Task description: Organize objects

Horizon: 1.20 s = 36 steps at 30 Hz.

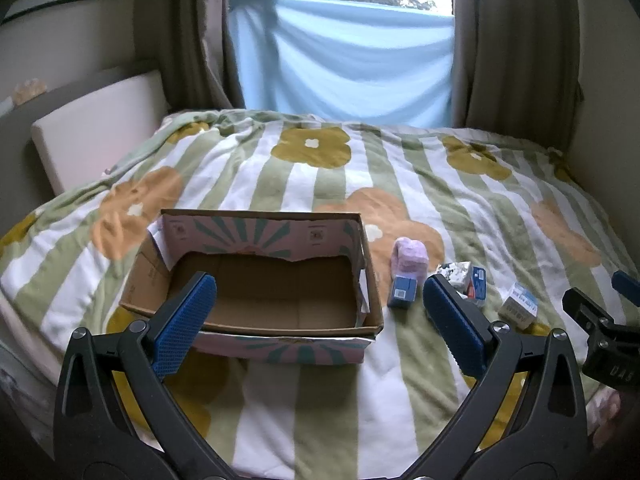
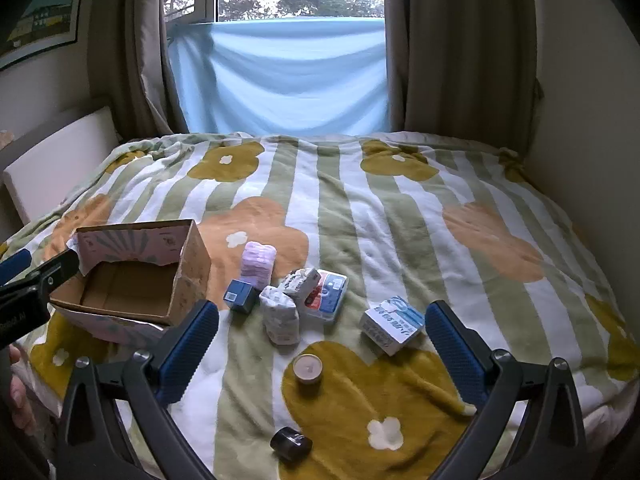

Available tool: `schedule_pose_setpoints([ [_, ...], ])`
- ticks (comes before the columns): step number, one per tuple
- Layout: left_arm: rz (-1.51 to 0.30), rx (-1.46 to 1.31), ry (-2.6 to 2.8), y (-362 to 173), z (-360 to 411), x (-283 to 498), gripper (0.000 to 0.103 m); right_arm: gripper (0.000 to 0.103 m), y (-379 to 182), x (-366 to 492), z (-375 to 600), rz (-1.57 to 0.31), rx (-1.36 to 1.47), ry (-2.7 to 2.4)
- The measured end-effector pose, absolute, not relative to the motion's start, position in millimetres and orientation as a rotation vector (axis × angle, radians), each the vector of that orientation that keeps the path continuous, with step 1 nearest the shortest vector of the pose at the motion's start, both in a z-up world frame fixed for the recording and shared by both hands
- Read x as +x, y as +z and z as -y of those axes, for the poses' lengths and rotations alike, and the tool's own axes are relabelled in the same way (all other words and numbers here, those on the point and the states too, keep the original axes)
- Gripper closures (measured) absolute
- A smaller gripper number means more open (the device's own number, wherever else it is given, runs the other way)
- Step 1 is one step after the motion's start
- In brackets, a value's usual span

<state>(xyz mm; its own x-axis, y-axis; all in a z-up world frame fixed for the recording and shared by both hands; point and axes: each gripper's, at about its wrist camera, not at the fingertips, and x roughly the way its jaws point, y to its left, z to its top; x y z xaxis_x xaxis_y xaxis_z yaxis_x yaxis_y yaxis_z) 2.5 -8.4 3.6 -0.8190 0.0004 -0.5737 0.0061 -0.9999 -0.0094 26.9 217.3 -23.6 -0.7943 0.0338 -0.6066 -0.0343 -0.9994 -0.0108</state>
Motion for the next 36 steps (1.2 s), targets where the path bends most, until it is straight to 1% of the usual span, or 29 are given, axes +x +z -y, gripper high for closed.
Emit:
schedule_pose_setpoints([
  [36,-0.017,0.945,-2.996,4.6,7.9,4.3,0.0,0.0,-19.3,26.0,-213.9,0.003,-1.003,2.96],
])
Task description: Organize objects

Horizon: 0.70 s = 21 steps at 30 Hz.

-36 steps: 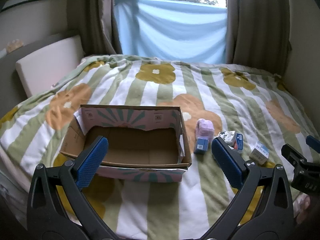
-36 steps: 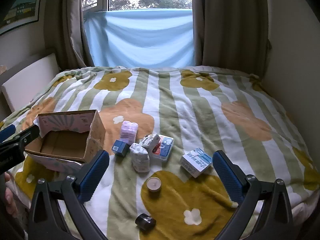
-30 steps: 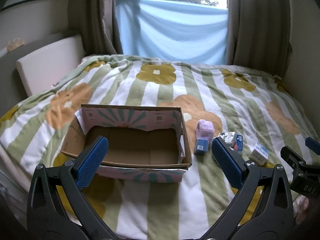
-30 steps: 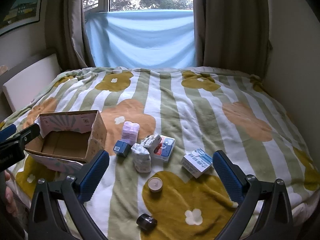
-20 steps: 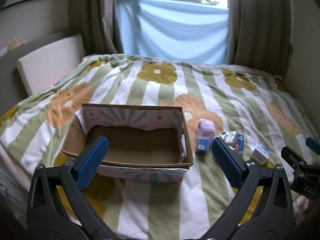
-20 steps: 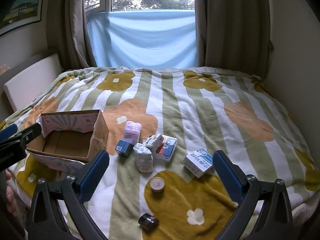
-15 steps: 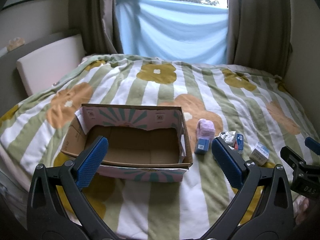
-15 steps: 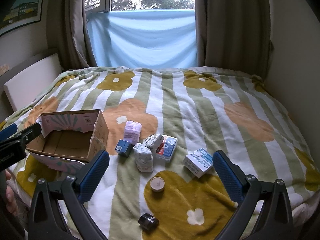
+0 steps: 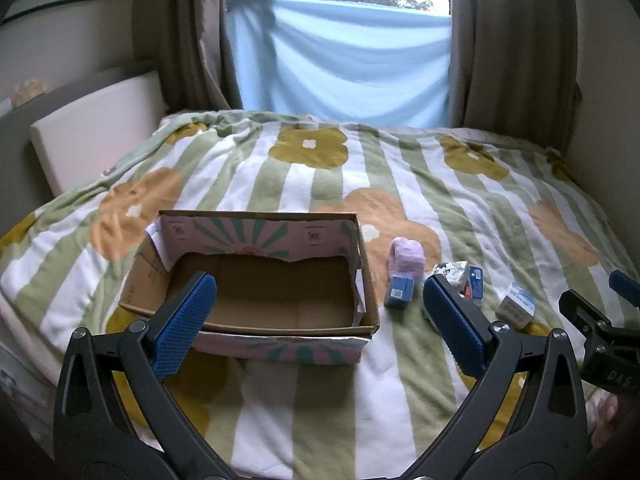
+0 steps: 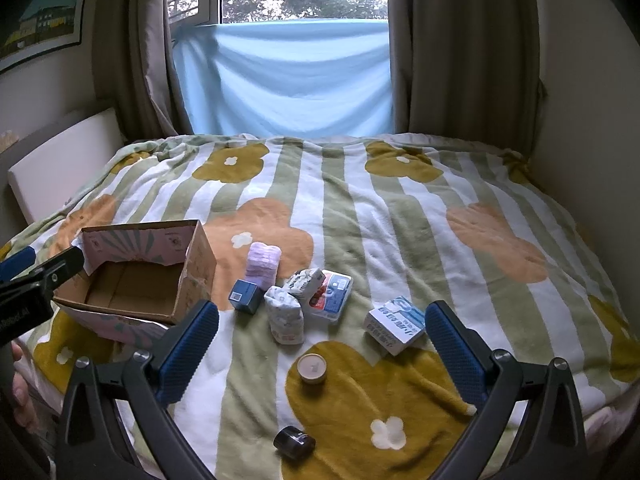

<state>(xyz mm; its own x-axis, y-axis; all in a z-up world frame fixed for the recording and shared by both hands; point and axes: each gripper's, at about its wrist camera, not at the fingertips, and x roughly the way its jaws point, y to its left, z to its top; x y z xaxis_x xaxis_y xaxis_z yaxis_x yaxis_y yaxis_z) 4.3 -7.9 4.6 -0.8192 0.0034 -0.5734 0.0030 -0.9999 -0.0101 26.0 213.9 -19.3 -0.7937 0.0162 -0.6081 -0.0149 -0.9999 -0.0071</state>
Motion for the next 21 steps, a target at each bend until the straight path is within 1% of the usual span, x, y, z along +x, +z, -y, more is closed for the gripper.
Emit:
schedule_pose_setpoints([
  [21,0.009,-0.951,2.971,2.5,0.0,3.9,0.0,0.0,-18.1,27.5,-220.7,0.01,-0.99,2.957],
])
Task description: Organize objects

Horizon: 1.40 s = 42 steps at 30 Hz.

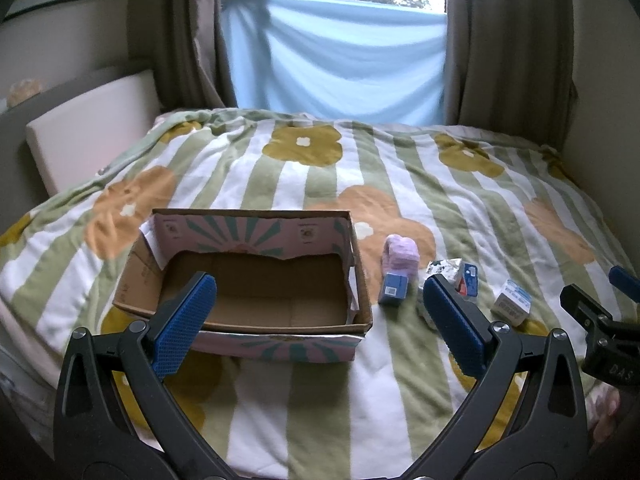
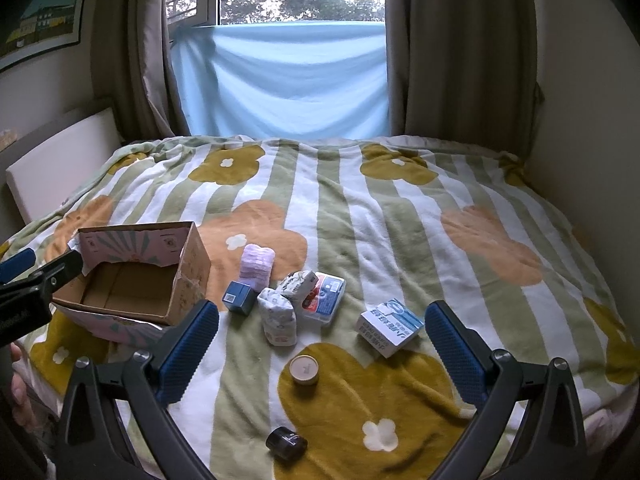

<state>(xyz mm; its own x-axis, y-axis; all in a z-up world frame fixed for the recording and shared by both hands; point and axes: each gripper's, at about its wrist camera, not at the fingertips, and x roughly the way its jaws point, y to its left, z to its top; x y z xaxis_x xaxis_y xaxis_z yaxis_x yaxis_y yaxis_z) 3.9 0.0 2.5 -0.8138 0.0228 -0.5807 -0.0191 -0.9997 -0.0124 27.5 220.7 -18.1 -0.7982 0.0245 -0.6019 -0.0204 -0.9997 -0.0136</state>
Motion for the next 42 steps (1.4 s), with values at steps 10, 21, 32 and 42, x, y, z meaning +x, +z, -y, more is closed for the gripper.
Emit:
schedule_pose_setpoints([
  [10,0.008,-0.953,2.97,3.0,-1.0,3.1,0.0,0.0,-19.4,28.5,-223.0,0.002,-0.995,2.962],
  [21,0.039,-0.957,2.965,3.7,5.6,4.1,0.0,0.0,-21.0,29.8,-216.4,0.002,-0.999,2.981],
  [32,0.035,-0.96,2.968,4.4,7.0,4.5,0.0,0.0,-18.1,31.6,-216.8,0.003,-0.995,2.99],
  [42,0.032,-0.968,2.96,7.8,-0.6,-1.4,0.0,0.0,-15.5,28.2,-226.6,-0.014,-0.996,2.989],
])
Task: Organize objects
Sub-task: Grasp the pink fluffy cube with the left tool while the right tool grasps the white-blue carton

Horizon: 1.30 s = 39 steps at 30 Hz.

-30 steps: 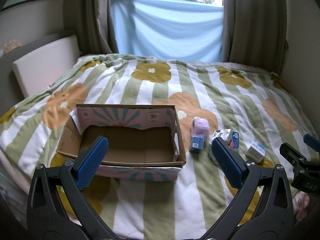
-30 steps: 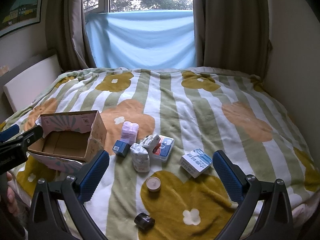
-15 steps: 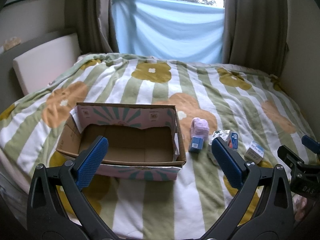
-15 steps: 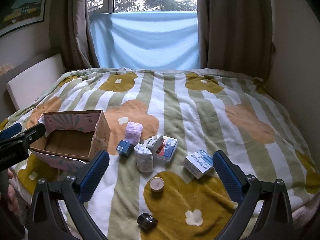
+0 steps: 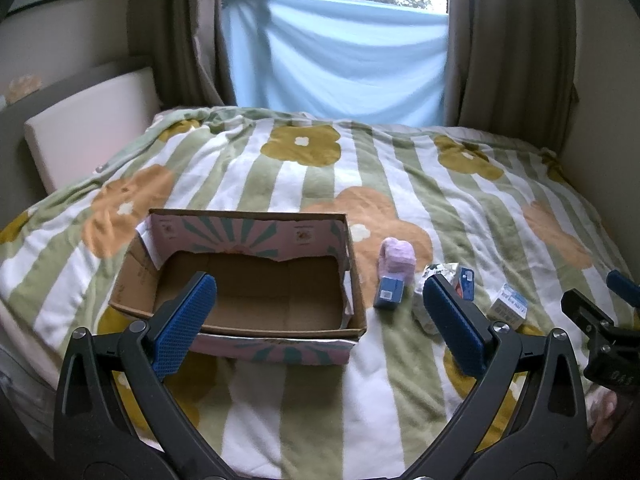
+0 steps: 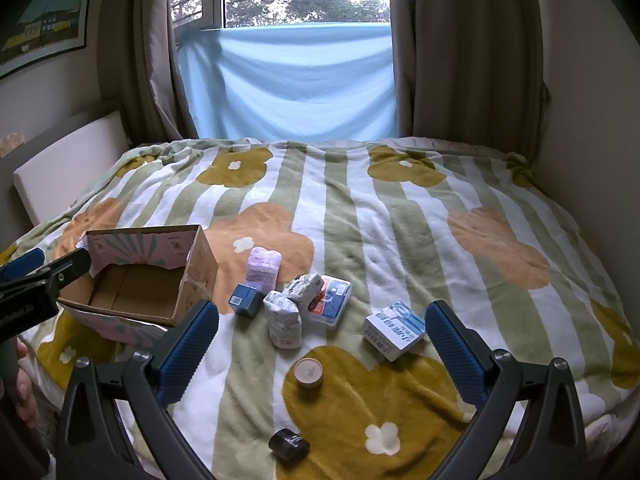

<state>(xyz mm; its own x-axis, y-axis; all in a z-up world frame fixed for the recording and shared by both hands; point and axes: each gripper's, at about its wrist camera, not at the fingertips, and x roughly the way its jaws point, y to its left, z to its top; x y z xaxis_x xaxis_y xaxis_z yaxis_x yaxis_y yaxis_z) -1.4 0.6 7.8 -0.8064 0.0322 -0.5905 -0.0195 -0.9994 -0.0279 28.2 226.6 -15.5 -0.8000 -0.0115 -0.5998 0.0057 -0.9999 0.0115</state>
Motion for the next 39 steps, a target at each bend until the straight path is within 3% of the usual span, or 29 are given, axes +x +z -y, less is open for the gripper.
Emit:
schedule_pose_setpoints([
  [20,-0.028,-1.021,2.806,0.2,-84.5,-59.6,0.0,0.0,-25.8,-4.9,-294.3,0.11,1.095,-2.986],
  [39,-0.147,-1.323,2.694,-91.8,-139.0,-165.4,0.0,0.0,-112.4,-61.0,-337.7,0.055,1.303,-2.853],
])
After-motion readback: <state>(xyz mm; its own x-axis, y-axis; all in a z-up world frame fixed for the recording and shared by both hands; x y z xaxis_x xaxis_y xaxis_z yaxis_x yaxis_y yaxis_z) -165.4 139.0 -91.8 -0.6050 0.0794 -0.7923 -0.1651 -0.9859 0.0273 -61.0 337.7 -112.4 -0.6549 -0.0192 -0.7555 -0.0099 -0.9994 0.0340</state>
